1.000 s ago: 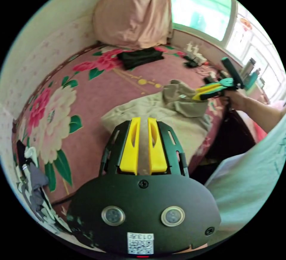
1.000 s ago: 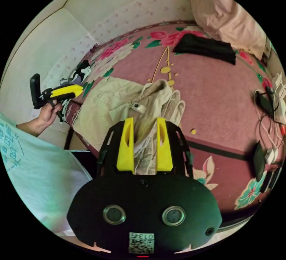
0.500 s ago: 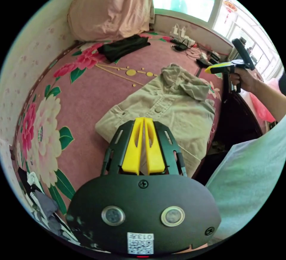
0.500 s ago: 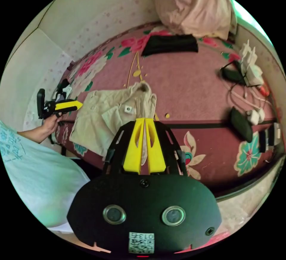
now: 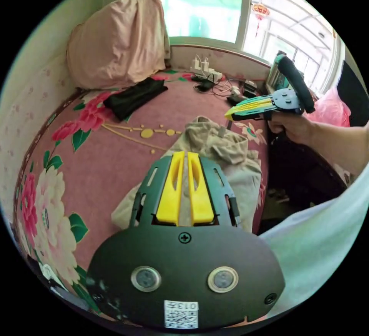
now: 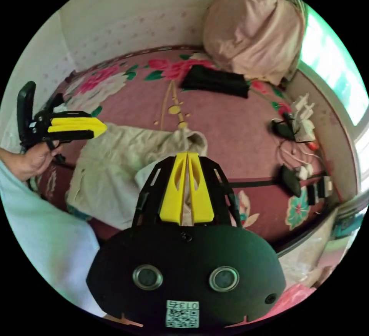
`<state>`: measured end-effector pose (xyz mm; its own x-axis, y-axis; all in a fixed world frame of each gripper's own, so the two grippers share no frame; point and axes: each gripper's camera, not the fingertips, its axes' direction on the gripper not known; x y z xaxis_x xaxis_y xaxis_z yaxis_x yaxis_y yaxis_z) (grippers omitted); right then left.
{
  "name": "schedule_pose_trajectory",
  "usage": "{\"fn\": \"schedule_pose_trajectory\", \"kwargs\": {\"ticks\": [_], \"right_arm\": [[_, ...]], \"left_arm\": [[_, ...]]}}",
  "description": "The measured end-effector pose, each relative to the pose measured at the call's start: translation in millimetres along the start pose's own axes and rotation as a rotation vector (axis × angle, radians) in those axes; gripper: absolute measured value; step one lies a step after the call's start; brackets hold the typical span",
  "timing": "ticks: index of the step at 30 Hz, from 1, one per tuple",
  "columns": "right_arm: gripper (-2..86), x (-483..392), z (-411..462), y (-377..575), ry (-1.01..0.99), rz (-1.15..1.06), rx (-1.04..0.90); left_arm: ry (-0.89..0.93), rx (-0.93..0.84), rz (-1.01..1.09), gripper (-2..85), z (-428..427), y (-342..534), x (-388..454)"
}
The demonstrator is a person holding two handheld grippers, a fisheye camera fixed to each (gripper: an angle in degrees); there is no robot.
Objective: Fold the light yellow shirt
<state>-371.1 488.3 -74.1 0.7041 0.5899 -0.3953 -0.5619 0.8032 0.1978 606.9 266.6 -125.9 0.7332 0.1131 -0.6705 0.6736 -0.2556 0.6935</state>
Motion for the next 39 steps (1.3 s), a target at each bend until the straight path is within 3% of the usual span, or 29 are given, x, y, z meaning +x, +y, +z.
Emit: {"fn": "schedule_pose_trajectory", "kwargs": {"ticks": [2,9,15,18,20,23,27,28,30,34,37,39], "right_arm": [[2.1,12,4,-15,0.160,0.013,0.017],[7.5,18,74,-50,0.083,-0.260,-0.214],[3.5,14,93,-61,-0.002,-0.323,-0.237],[2.2,6,77,-51,0.037,-0.380,-0.181],[1.8,15,56,-36,0.004,-0.353,-0.076],[1.4,30,40,-20,-0.177,-0.285,0.040],[1.3,19,56,-3,-0.065,-0.303,0.012],[1.4,23,61,2,-0.076,-0.258,0.008],[1.4,28,61,6,-0.091,-0.216,0.017],[1.5,12,51,3,-0.034,-0.204,0.035],[1.5,8,60,0,0.005,-0.127,-0.024],[1.5,8,62,0,0.010,-0.090,-0.028]], "left_arm": [[0.116,-0.084,0.056,9.8,46,-42,-8],[0.159,-0.336,0.174,18.8,146,-93,-14],[0.203,-0.339,-0.063,4.9,145,-85,-95],[0.496,-0.234,-0.280,2.8,135,-68,-160],[0.798,-0.065,-0.442,1.8,128,-36,-216],[0.965,-0.060,-0.653,1.1,147,10,-264],[1.149,0.083,-0.926,1.2,157,60,-293],[1.097,0.137,-0.947,1.7,146,70,-301],[0.954,0.077,-0.874,5.6,128,66,-304],[0.591,-0.154,-0.484,21.9,101,-4,-253],[0.288,-0.246,-0.250,22.9,99,-47,-203],[0.110,-0.288,-0.199,21.3,105,-56,-187]]}}
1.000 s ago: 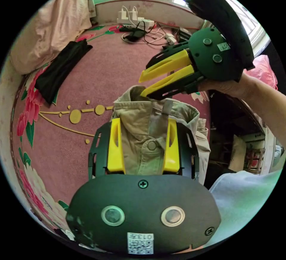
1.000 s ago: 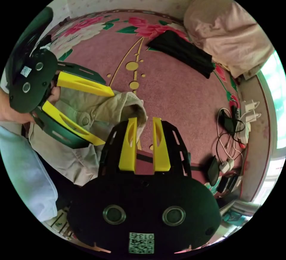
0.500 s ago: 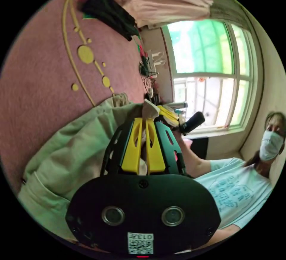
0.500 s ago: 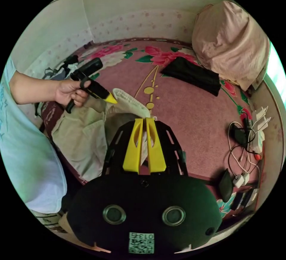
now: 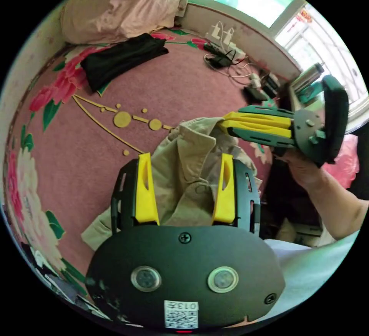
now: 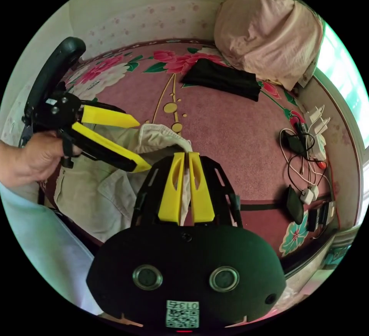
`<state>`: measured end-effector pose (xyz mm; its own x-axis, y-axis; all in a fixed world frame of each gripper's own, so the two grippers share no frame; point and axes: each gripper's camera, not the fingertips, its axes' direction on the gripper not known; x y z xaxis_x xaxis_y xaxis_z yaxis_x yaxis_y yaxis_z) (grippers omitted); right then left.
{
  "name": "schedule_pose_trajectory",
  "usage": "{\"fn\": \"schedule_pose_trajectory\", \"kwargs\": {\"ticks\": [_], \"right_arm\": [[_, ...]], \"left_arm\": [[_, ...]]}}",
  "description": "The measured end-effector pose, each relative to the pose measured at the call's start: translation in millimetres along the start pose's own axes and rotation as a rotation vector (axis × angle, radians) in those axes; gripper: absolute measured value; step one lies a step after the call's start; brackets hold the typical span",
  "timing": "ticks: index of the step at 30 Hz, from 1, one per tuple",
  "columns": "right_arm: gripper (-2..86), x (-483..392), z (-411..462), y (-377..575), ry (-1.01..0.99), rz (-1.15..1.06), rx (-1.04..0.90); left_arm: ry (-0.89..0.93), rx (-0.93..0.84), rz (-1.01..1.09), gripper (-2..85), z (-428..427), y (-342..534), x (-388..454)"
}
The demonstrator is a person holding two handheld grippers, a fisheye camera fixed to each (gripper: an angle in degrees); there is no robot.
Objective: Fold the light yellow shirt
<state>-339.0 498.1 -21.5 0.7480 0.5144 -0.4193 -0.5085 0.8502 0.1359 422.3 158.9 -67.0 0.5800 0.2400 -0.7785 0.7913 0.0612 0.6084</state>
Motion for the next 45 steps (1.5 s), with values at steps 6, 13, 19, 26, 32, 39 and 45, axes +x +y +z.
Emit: {"fn": "schedule_pose_trajectory", "kwargs": {"ticks": [6,13,19,26,32,39,45], "right_arm": [[1.4,0,-3,2,0.001,0.067,-0.006],[1.4,10,1,13,-0.034,0.104,0.030],[1.2,48,-9,36,-0.250,0.181,0.182],[1.3,49,27,48,-0.230,0.054,0.022],[0.8,62,-27,40,-0.100,0.137,0.146],[0.2,19,31,-10,-0.059,0.053,0.030],[0.6,36,79,-29,-0.097,0.097,-0.170]], "left_arm": [[-0.062,0.018,-0.033,6.5,-7,10,-3],[0.186,0.048,-0.159,0.6,-18,42,-66],[1.096,0.279,-0.343,-0.1,12,76,-170],[1.195,0.137,-0.513,2.4,52,120,-180],[0.695,0.249,-0.242,6.0,-50,109,-162],[0.504,0.035,-0.050,0.9,13,43,-69],[0.591,-0.008,-0.096,0.1,23,36,-54]]}}
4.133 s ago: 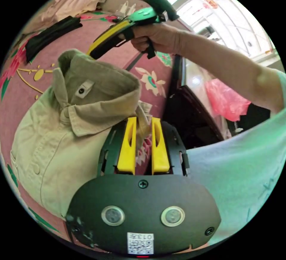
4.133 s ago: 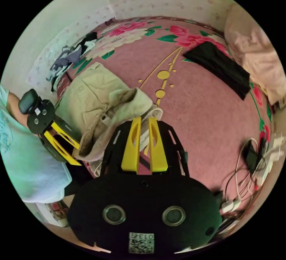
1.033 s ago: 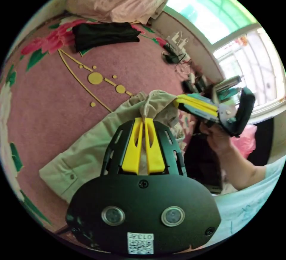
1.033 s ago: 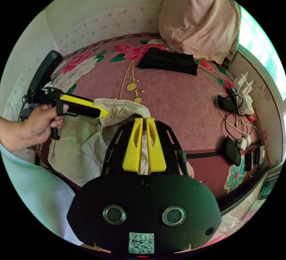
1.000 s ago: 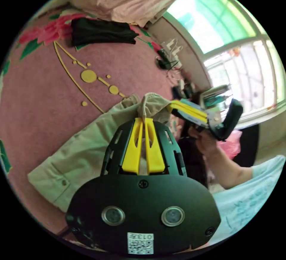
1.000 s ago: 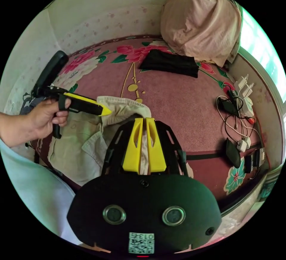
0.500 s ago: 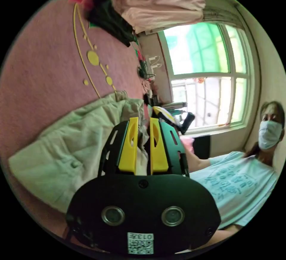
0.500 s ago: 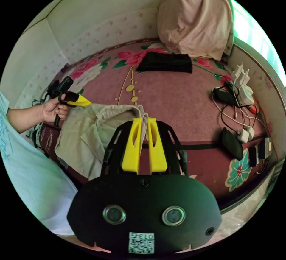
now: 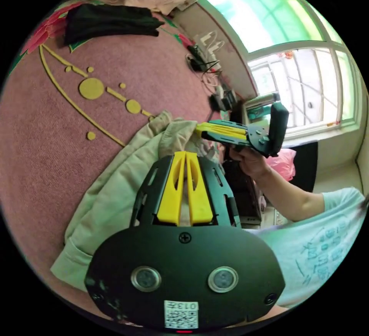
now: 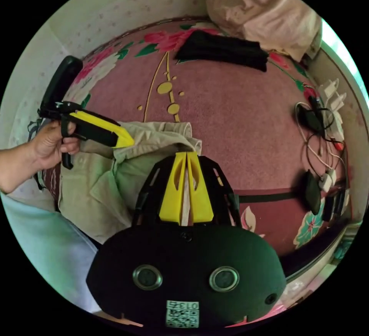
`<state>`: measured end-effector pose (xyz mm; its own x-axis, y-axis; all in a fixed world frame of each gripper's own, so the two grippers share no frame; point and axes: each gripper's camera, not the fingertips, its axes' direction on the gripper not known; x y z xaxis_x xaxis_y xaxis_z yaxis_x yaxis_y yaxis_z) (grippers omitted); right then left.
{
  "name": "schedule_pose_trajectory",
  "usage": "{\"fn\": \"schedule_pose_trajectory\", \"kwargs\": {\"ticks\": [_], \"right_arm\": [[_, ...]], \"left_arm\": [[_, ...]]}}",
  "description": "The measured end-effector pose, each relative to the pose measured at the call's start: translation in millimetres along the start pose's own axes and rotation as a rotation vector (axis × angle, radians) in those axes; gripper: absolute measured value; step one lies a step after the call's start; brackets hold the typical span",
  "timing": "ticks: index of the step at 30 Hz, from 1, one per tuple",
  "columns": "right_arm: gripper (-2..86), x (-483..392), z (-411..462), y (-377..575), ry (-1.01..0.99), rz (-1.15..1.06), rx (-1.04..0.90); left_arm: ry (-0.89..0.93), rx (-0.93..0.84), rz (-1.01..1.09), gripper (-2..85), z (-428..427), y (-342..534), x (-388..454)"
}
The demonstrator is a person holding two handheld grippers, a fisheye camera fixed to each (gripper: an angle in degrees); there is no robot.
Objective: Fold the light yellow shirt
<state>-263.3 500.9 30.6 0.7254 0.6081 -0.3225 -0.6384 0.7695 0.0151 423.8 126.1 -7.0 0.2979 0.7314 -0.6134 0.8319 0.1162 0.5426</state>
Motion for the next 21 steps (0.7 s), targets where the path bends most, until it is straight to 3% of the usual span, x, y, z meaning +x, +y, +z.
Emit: {"fn": "schedule_pose_trajectory", "kwargs": {"ticks": [1,6,9,12,18,21], "right_arm": [[0.9,2,-22,7,0.028,0.014,0.058],[5.4,-21,-88,67,0.069,-0.072,0.208],[6.1,-48,-68,79,-0.020,-0.154,0.125],[4.1,-67,-15,76,0.100,-0.251,-0.021],[2.8,-14,-20,77,-0.001,-0.204,-0.060],[7.7,-9,-58,85,-0.011,-0.174,0.016]], "left_arm": [[0.010,0.023,0.045,0.2,-14,7,12],[-0.292,0.071,0.140,1.5,-66,58,49],[-0.415,-0.001,0.114,2.5,-57,78,50],[-0.503,-0.122,0.113,1.8,-16,86,45],[-0.421,-0.046,0.014,1.7,-12,97,35],[-0.518,0.024,0.014,5.4,-46,112,58]]}}
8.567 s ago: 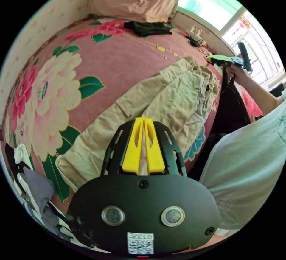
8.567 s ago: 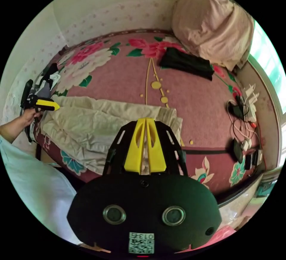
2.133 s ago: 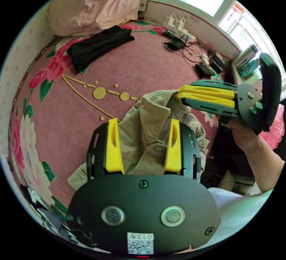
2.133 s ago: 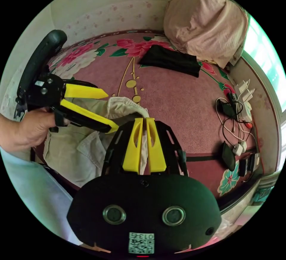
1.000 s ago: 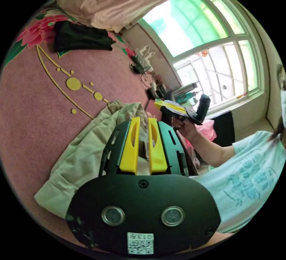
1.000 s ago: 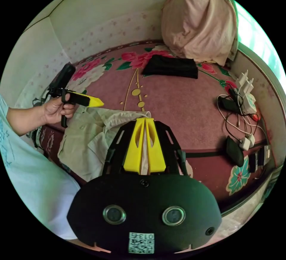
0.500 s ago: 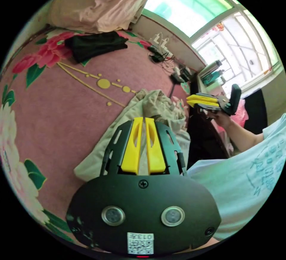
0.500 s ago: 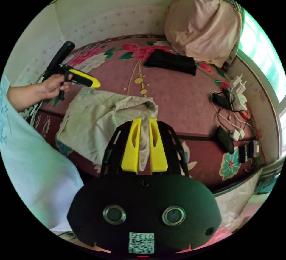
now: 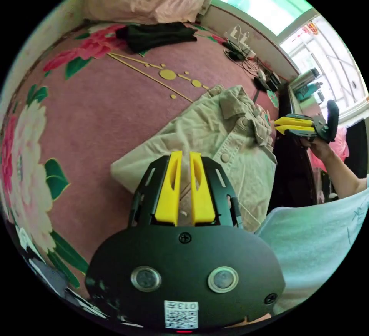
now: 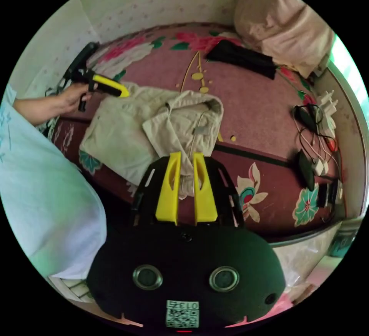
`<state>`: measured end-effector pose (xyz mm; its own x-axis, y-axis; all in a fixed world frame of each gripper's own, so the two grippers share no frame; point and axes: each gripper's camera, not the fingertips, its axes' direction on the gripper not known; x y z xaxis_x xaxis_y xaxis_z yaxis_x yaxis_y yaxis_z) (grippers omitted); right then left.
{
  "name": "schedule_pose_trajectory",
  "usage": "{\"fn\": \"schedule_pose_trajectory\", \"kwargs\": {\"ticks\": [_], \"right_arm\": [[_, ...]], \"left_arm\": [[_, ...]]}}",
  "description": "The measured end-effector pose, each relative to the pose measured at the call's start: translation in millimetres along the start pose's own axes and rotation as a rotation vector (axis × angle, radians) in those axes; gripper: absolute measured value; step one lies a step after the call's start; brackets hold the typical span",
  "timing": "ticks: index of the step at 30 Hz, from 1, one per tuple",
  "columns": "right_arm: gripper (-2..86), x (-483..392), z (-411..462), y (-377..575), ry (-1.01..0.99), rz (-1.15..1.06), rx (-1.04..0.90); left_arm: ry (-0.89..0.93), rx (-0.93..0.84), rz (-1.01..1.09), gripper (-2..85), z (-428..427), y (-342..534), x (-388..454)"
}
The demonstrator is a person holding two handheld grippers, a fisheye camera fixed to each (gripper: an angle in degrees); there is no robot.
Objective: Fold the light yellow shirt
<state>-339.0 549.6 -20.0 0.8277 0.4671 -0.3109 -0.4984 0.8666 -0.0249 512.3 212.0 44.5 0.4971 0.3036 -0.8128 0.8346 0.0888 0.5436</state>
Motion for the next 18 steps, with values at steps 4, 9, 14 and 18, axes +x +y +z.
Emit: {"fn": "schedule_pose_trajectory", "kwargs": {"ticks": [4,9,14,18], "right_arm": [[16.3,21,-16,-4,0.007,0.171,0.123],[17.8,64,34,-22,-0.124,0.266,0.097],[17.1,106,75,-20,-0.267,0.372,-0.001],[14.0,106,79,-19,-0.329,0.400,-0.013]], "left_arm": [[-0.132,0.166,-0.179,13.6,-56,46,-18],[0.160,0.119,-0.412,16.6,-37,88,-65],[0.368,0.161,-0.548,18.1,-27,106,-98],[0.543,0.180,-0.580,18.0,-17,109,-111]]}}
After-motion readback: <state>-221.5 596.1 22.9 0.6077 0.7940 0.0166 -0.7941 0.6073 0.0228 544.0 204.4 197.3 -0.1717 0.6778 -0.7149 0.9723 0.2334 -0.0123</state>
